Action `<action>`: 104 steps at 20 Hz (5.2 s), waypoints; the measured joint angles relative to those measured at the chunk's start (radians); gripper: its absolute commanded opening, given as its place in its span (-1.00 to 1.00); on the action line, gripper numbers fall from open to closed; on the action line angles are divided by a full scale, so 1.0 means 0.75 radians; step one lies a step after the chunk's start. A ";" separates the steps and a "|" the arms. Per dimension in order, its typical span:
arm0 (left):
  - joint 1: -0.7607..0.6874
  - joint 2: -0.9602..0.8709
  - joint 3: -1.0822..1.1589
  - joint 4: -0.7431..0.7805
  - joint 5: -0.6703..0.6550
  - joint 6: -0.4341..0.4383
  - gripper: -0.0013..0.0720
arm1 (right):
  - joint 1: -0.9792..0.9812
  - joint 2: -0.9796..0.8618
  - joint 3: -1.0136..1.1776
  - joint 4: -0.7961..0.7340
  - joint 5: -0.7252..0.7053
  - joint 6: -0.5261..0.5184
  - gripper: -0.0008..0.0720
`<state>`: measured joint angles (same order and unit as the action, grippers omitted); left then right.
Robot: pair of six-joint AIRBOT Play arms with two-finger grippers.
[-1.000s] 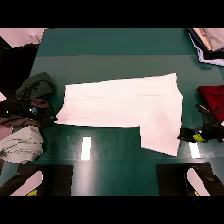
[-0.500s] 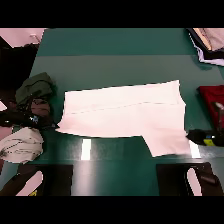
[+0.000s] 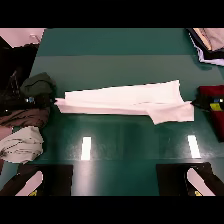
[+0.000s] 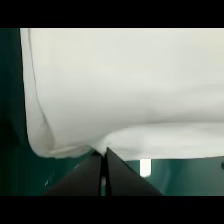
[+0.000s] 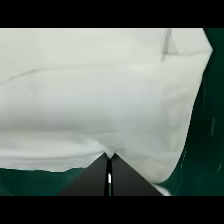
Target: Fold the shirts.
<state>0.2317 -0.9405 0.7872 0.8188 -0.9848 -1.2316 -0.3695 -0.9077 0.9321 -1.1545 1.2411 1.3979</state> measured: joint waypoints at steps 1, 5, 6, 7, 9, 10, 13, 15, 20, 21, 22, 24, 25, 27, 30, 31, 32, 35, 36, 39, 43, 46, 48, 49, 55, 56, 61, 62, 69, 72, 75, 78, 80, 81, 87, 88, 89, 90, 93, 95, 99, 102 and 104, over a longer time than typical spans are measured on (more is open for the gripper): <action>0.000 -0.010 0.003 -0.021 0.052 0.000 -0.90 | 0.000 -0.065 0.040 0.004 -0.021 -0.005 -0.93; -0.001 -0.087 0.006 -0.079 0.211 0.005 -0.90 | 0.035 -0.296 0.187 0.015 -0.088 -0.023 -0.93; -0.001 -0.115 0.007 -0.093 0.241 0.013 -0.90 | 0.055 -0.349 0.221 0.015 -0.103 -0.028 -0.93; -0.001 -0.143 0.008 -0.112 0.266 0.025 -0.90 | 0.080 -0.405 0.259 0.014 -0.121 -0.031 -0.93; 0.000 -0.203 0.008 -0.150 0.306 0.050 -0.90 | 0.130 -0.512 0.335 0.013 -0.155 -0.034 -0.92; 0.000 -0.228 0.008 -0.162 0.318 0.059 -0.90 | 0.153 -0.561 0.374 0.013 -0.174 -0.035 -0.92; 0.001 -0.293 0.008 -0.186 0.355 0.071 0.41 | 0.216 -0.704 0.500 0.013 -0.200 -0.036 -0.85; 0.001 -0.315 0.009 -0.198 0.366 0.070 0.41 | 0.245 -0.785 0.583 0.012 -0.199 -0.035 0.35; 0.001 -0.335 0.019 -0.255 0.303 0.062 0.40 | 0.241 -0.900 0.775 0.046 -0.072 -0.052 0.45; 0.001 -0.337 0.021 -0.264 0.268 0.060 0.40 | 0.218 -0.909 0.798 0.047 -0.034 -0.063 0.46; 0.001 -0.337 0.022 -0.266 0.232 0.060 0.31 | 0.185 -0.915 0.814 0.049 0.014 -0.074 0.46; 0.001 -0.339 0.025 -0.276 0.151 0.060 -0.87 | 0.102 -0.929 0.818 0.074 0.097 -0.104 0.49; 0.001 -0.339 0.025 -0.276 0.115 0.063 -0.90 | 0.057 -0.938 0.809 0.095 0.125 -0.125 0.49; 0.001 -0.339 0.026 -0.285 0.047 0.079 -0.90 | -0.035 -0.973 0.777 0.161 0.198 -0.166 0.49; 0.001 -0.339 0.026 -0.290 -0.058 0.095 -0.90 | -0.149 -1.044 0.731 0.250 0.256 -0.205 0.49; 0.001 -0.339 0.026 -0.291 -0.097 0.097 -0.90 | -0.172 -1.069 0.726 0.268 0.267 -0.216 0.49; 0.000 -0.339 0.026 -0.291 -0.132 0.099 -0.91 | -0.193 -1.095 0.725 0.285 0.275 -0.229 0.49; -0.042 -0.339 0.026 -0.291 -0.190 0.097 -0.91 | -0.227 -1.174 0.750 0.311 0.293 -0.252 0.49; -0.071 -0.339 0.026 -0.292 -0.190 0.095 -0.91 | -0.231 -1.200 0.761 0.317 0.300 -0.258 0.49; -0.194 -0.339 0.026 -0.292 -0.155 0.089 -0.90 | -0.235 -1.259 0.780 0.354 0.317 -0.282 0.49; -0.361 -0.339 0.026 -0.294 -0.072 0.076 -0.91 | -0.218 -1.328 0.789 0.448 0.372 -0.310 0.49; -0.453 -0.339 0.026 -0.294 -0.039 0.067 -0.91 | -0.180 -1.361 0.791 0.498 0.401 -0.336 0.49; -0.487 -0.339 0.026 -0.295 -0.025 0.047 -0.91 | -0.147 -1.370 0.791 0.523 0.405 -0.350 0.40; -0.497 -0.339 0.027 -0.294 -0.018 0.038 -0.91 | -0.127 -1.374 0.791 0.530 0.405 -0.358 0.29; -0.522 -0.340 0.082 -0.294 0.010 0.003 -0.91 | -0.060 -1.373 0.790 0.549 0.401 -0.409 -0.93; -0.524 -0.340 0.111 -0.291 0.018 -0.004 -0.91 | -0.056 -1.363 0.790 0.553 0.405 -0.416 -0.93; -0.525 -0.358 0.330 -0.216 0.083 -0.076 -0.91 | -0.037 -1.229 0.791 0.569 0.385 -0.429 -0.93; -0.527 -0.380 0.386 -0.197 0.087 -0.092 -0.91 | -0.027 -1.196 0.791 0.569 0.376 -0.416 -0.93; -0.736 -0.775 0.807 -0.090 0.078 -0.143 -0.91 | 0.123 -0.981 0.816 0.637 0.350 -0.304 -0.93; -0.846 -1.023 1.007 -0.048 0.075 -0.189 -0.91 | 0.230 -0.951 0.920 0.676 0.352 -0.248 -0.93; -0.905 -1.222 1.149 -0.012 0.056 -0.253 -0.91 | 0.348 -0.939 1.065 0.695 0.362 -0.197 -0.93; -0.923 -1.329 1.208 0.019 0.053 -0.304 -0.91 | 0.451 -0.935 1.199 0.702 0.363 -0.157 -0.93; -0.930 -1.362 1.228 0.037 0.070 -0.323 -0.91 | 0.511 -0.935 1.264 0.701 0.363 -0.139 -0.93; -0.932 -1.374 1.233 0.052 0.077 -0.330 -0.91 | 0.534 -0.937 1.290 0.702 0.363 -0.134 -0.93; -0.917 -1.384 1.287 0.105 0.046 -0.346 -0.91 | 0.651 -0.996 1.364 0.697 0.350 -0.108 -0.93; -0.901 -1.384 1.321 0.132 0.012 -0.347 -0.91 | 0.669 -1.006 1.368 0.698 0.344 -0.107 -0.93; -0.882 -1.383 1.364 0.159 -0.037 -0.348 -0.91 | 0.688 -1.014 1.371 0.699 0.331 -0.107 -0.93; -0.861 -1.381 1.420 0.188 -0.095 -0.349 -0.91 | 0.709 -1.022 1.372 0.698 0.320 -0.106 -0.93; -0.784 -1.370 1.599 0.290 -0.280 -0.352 -0.91 | 0.774 -1.032 1.375 0.698 0.261 -0.111 -0.93; -0.723 -1.322 1.670 0.351 -0.367 -0.352 -0.91 | 0.821 -1.036 1.376 0.698 0.212 -0.121 -0.93; -0.581 -1.168 1.728 0.470 -0.472 -0.352 -0.90 | 0.924 -1.063 1.376 0.681 0.086 -0.136 -0.93; -0.483 -1.047 1.742 0.521 -0.543 -0.350 -0.90 | 1.003 -1.120 1.376 0.671 0.004 -0.142 -0.93; -0.433 -0.978 1.745 0.541 -0.579 -0.345 -0.90 | 1.061 -1.170 1.376 0.667 -0.066 -0.161 -0.93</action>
<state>-0.0933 -1.6741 2.0960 1.2243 -1.4189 -1.4906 0.4263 -1.7855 1.9644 -0.6540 1.1915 1.2774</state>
